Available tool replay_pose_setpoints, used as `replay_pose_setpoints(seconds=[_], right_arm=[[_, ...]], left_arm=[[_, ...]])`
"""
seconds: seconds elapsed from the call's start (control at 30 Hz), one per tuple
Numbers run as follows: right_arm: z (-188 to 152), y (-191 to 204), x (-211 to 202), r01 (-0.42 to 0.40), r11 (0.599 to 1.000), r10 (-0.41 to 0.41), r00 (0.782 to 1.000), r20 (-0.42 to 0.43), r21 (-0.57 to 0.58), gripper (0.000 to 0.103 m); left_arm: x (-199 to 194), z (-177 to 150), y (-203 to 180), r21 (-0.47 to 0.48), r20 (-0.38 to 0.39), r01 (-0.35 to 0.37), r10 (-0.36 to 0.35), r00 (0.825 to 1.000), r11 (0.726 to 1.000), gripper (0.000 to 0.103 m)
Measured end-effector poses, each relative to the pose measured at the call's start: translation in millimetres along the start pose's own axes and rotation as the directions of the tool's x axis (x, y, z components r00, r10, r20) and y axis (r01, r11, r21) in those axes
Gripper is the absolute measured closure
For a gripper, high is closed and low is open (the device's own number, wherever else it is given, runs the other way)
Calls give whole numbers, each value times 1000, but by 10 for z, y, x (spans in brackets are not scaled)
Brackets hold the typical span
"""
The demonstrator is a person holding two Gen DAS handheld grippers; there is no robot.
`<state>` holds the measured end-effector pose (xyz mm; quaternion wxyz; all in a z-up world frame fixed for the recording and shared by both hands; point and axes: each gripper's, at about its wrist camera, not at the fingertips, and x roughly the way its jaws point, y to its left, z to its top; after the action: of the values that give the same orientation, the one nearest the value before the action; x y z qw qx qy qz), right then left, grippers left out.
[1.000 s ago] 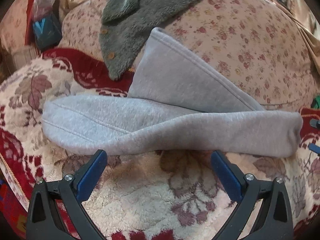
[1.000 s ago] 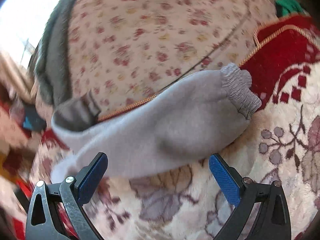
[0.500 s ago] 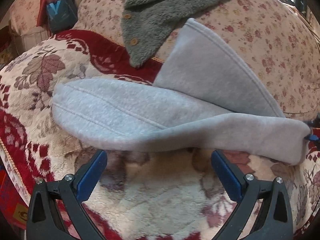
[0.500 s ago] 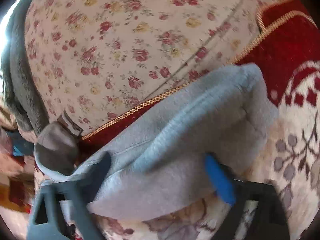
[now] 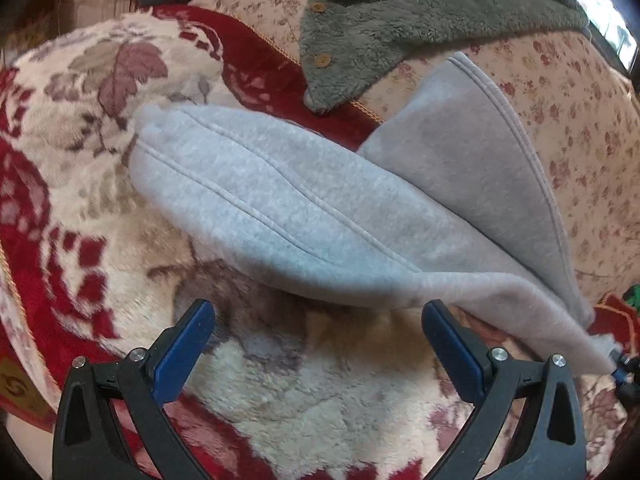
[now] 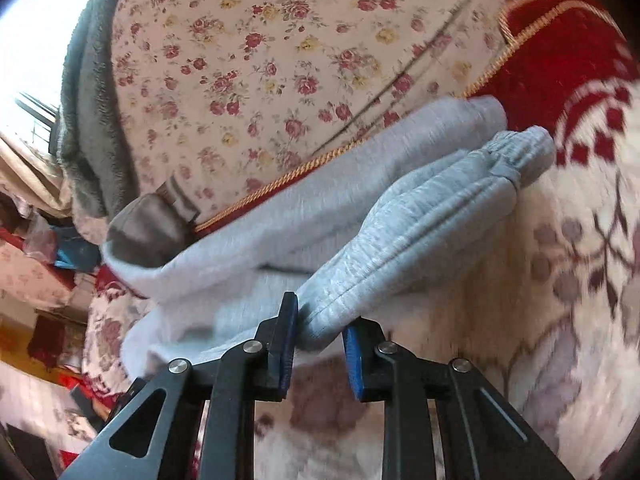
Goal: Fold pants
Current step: 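Grasp the elastic cuffs with the right gripper and lift them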
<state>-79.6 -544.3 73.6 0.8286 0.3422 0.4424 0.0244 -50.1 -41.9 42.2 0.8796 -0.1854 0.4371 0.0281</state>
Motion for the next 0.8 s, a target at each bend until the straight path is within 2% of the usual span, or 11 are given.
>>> replay_pose_setpoints(seconds=[0.13,0.3,0.4,0.5,0.57,0.63,0.7,0.77,0.8], right_arm=[[-171,-91,-36,0,1000,0,1000,-10,-6,80],[-327,-242,-84,-18,1000,18,1000,-10,16,80],[-412,-335,-96,-21,1000,21,1000,-13,23,80],[-478,-440,-97,-17,999,17,1000,-12,30,80],[-502,-519,-141,-13,999,12,1000,19,45,76],[-485,-644,-179,-56,993,52,998,42,104,75],[-456,-729,-215,-79,986,70,995,67,144,61],[-441,-818,-243,-132,971,115,989,96,197,12],[-437,-858,-251,-170,959,146,982,119,227,9]], left_arm=[[87,-9,-8,-49,-27,65,-67,997,997,0],[201,33,57,-130,-19,88,-91,996,988,0],[271,65,63,-156,-4,66,-67,998,986,0],[332,91,19,-135,6,36,-36,999,990,0],[363,91,4,-126,15,22,-20,1000,992,0],[401,91,-11,-116,12,6,-5,1000,993,0],[420,88,-23,-104,13,-5,6,1000,995,0],[431,81,-30,-95,12,-12,13,1000,995,0],[428,73,-23,-92,13,-14,15,1000,996,0]])
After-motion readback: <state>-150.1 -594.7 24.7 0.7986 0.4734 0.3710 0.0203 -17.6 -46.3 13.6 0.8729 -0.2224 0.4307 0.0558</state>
